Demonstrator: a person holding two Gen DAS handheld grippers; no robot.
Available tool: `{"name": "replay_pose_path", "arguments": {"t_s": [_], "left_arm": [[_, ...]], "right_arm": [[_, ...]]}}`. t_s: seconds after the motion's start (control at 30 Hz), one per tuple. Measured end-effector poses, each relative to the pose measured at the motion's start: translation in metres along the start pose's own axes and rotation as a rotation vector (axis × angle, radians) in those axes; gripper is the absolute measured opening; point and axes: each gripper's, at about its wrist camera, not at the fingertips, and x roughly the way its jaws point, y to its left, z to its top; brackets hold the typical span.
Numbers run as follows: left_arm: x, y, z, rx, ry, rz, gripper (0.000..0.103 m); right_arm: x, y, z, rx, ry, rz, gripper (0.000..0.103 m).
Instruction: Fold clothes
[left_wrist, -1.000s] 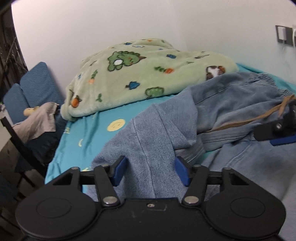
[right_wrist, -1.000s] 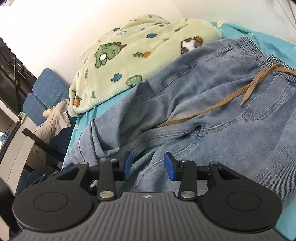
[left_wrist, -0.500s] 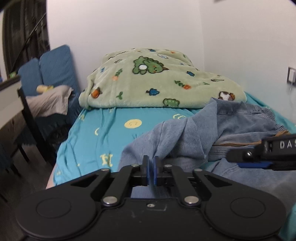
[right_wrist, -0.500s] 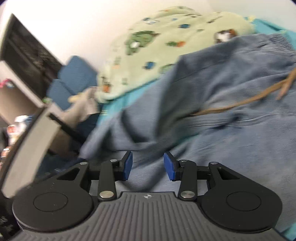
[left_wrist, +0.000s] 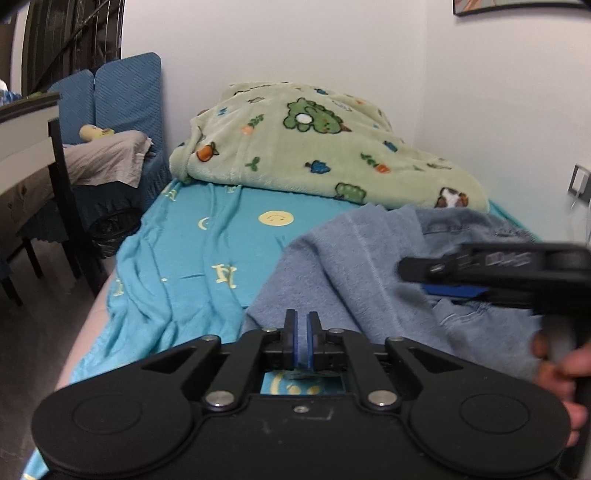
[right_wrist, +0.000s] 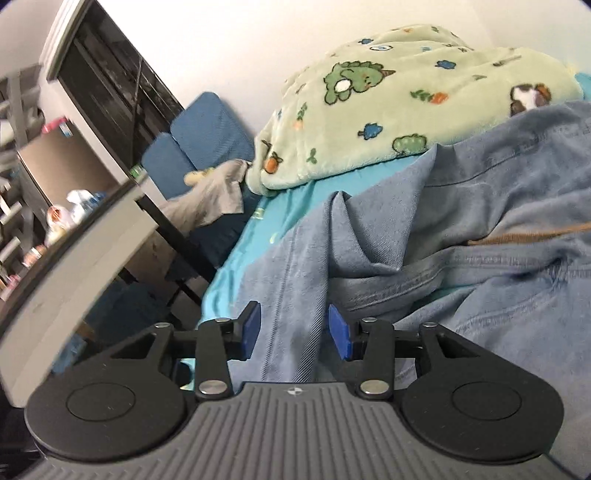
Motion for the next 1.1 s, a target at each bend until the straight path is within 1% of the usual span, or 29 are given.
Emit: {"name": "replay_pose_path", "arguments": {"t_s": [0.03,0.1,0.13,0.17,0.2,0.23,0.27,0.43,0.53,0.73,0.77,0.87,0.97,1.03,1.1], "left_arm": [[-0.001,0.001,0.0,-0.009,0.0,-0.01,0.005],[-0.003,0.003,0.001,-0.02,-0.006,-0.02,0.014],[-0.004,0.005,0.002,-0.026,-0.01,-0.022,0.025],[-0.006,0.007,0.003,-0.038,-0.016,-0.024,0.032],[-0.007,0.01,0.005,-0.052,-0.024,-0.029,0.032],[-0.009,0.012,0.007,-0.065,-0.029,-0.033,0.033],[-0.009,0.015,0.009,-0.075,-0.031,-0.038,0.034],[-0.012,0.022,0.023,-0.097,-0.048,-0.056,0.035],[-0.013,0.025,0.033,-0.079,-0.037,-0.077,0.035],[-0.013,0.03,0.052,-0.032,-0.005,-0.123,0.035],[-0.013,0.03,0.055,-0.025,0.001,-0.13,0.035],[-0.014,0.033,0.065,-0.001,0.017,-0.153,0.035],[-0.013,0.023,0.066,0.063,0.041,-0.198,0.035],[-0.01,0.016,0.064,0.106,0.06,-0.199,0.035],[-0.004,0.012,0.061,0.125,0.079,-0.199,0.035]], "right_arm": [[0.006,-0.001,0.001,0.004,0.003,0.003,0.046],[0.017,-0.001,0.002,0.007,0.005,0.023,0.045],[0.022,-0.001,0.002,-0.002,-0.001,0.021,0.043],[0.026,0.0,0.003,-0.016,-0.009,0.014,0.032],[0.031,0.0,0.003,-0.015,0.0,0.019,0.023],[0.035,-0.001,0.003,-0.009,0.015,0.029,0.013],[0.036,0.001,0.003,-0.012,0.02,0.045,0.007],[0.022,0.034,-0.002,-0.156,-0.01,0.136,0.005],[0.017,0.046,-0.006,-0.186,0.002,0.188,0.005],[0.021,0.044,-0.023,-0.114,0.068,0.258,0.005],[0.02,0.05,-0.025,-0.128,0.075,0.264,0.005],[0.013,0.071,-0.034,-0.224,0.087,0.273,0.005],[0.017,0.084,-0.044,-0.278,0.136,0.293,0.005],[0.02,0.093,-0.052,-0.32,0.169,0.304,0.005],[0.022,0.101,-0.06,-0.373,0.198,0.31,0.005]]}}
